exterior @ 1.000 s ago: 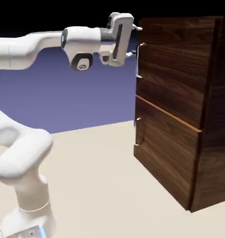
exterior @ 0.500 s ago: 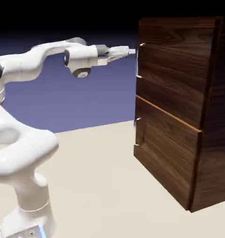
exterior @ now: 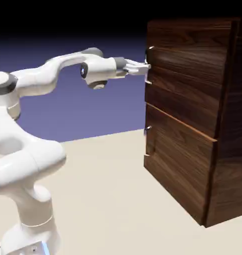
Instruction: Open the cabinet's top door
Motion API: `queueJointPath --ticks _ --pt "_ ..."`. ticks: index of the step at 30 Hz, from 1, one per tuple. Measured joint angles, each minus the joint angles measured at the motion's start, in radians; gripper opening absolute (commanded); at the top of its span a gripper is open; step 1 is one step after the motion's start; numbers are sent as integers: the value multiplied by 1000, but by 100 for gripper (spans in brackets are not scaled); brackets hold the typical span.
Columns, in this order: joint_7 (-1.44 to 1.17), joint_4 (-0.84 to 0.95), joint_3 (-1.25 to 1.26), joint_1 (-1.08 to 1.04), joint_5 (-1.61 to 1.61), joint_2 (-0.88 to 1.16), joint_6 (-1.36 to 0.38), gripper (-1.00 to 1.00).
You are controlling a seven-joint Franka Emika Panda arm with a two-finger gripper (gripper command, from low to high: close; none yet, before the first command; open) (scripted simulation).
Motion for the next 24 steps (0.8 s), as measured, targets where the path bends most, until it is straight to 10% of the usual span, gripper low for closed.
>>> queueJointPath --ticks 24 --pt "-124 -789 -588 396 -78 -512 -954 -100"
